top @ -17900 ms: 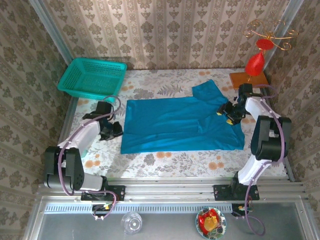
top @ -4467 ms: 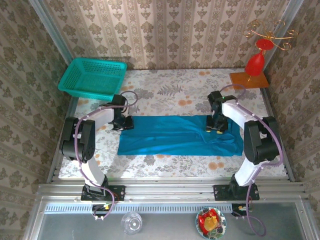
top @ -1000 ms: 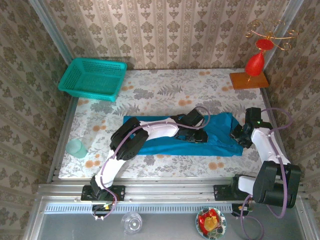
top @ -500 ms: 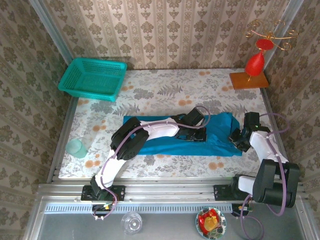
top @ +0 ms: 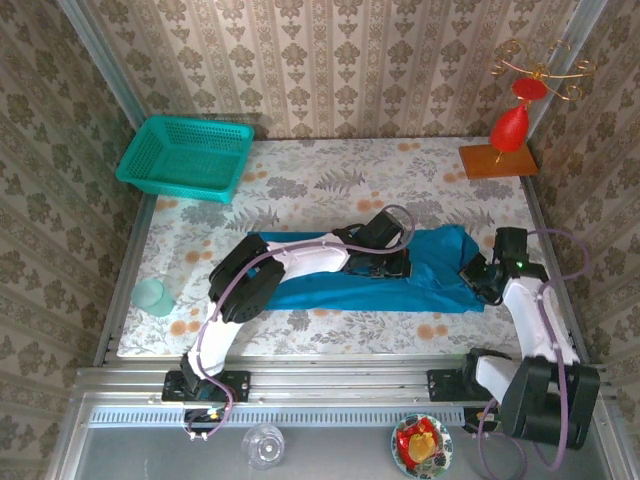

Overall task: Fold the inside-out t-shirt
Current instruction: Smooth out the T-shirt at the center of the table.

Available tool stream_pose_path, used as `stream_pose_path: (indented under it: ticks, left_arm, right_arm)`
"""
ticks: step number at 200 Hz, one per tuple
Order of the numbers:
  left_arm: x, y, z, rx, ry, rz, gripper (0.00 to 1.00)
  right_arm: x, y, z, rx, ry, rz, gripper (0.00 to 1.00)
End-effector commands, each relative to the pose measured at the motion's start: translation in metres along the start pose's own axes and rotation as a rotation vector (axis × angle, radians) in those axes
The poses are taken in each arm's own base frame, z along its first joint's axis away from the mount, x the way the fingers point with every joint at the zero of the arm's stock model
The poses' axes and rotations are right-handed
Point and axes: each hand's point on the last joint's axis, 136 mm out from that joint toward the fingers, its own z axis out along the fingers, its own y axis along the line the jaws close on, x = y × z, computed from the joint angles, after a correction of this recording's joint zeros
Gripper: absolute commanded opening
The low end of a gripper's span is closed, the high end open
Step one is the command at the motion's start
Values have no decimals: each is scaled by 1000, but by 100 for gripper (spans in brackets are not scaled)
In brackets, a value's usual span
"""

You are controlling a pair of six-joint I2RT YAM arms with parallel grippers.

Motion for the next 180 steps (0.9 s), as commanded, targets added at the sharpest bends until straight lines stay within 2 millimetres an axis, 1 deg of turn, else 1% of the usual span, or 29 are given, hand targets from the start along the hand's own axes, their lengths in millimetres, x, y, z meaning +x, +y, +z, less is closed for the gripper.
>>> stream_pose_path:
  ticks: [1,35,45,55,59,65,70,80,91,117,134,143,148,150,160,172,176,177,178,180]
  left_arm:
    - [-9,-12,-20,46,-32,22,0]
    - [5,-6,-9,68,39,4,0]
    - [10,-3,-6,68,54,-1,1]
    - [12,1,-4,70,62,-7,3]
    - [13,1,-4,71,66,-10,5]
    - [14,2,-4,73,69,-12,8]
    - [15,2,-5,76,69,-11,12]
    - [14,0,-9,83,63,-5,18]
    - [10,-2,-18,88,40,7,21]
    - [-3,-2,-45,70,-22,40,23]
    - [-13,6,-62,31,-45,62,23]
    - [-17,15,-70,-6,-54,75,22]
    - [-19,21,-75,-33,-60,85,22]
    - [-20,24,-77,-43,-64,90,22]
    - [-23,42,-88,-114,-60,101,20]
    - [-25,65,-98,-187,-42,120,18]
    - [-25,74,-102,-214,-34,123,17]
    - [-25,76,-103,-221,-32,124,16]
    - [-25,78,-104,-227,-33,125,16]
    - [-24,82,-105,-243,-26,126,16]
  right_arm:
    - [23,-17,-8,35,31,72,0]
    - [44,-34,-1,52,47,145,0]
    - [46,-39,2,63,47,162,0]
    - [45,-40,3,67,37,165,0]
    - [44,-40,3,69,33,165,5]
    - [42,-39,2,68,27,163,18]
    - [41,-38,1,66,24,159,25]
    - [34,-31,-3,50,10,144,34]
    - [26,-24,-7,38,-4,121,39]
    - [-1,3,-16,-31,-43,48,43]
    - [-17,29,-11,-111,-32,-7,45]
    - [-25,43,-6,-157,-14,-39,45]
    - [-26,50,-1,-174,19,-52,46]
    - [-30,54,2,-186,17,-59,46]
    - [-39,68,11,-215,57,-88,46]
    - [-48,79,24,-232,104,-105,46]
    - [-51,82,25,-237,105,-109,46]
    - [-48,78,33,-221,129,-100,46]
    - [-53,82,33,-228,125,-106,46]
    - [-54,83,35,-228,131,-105,46]
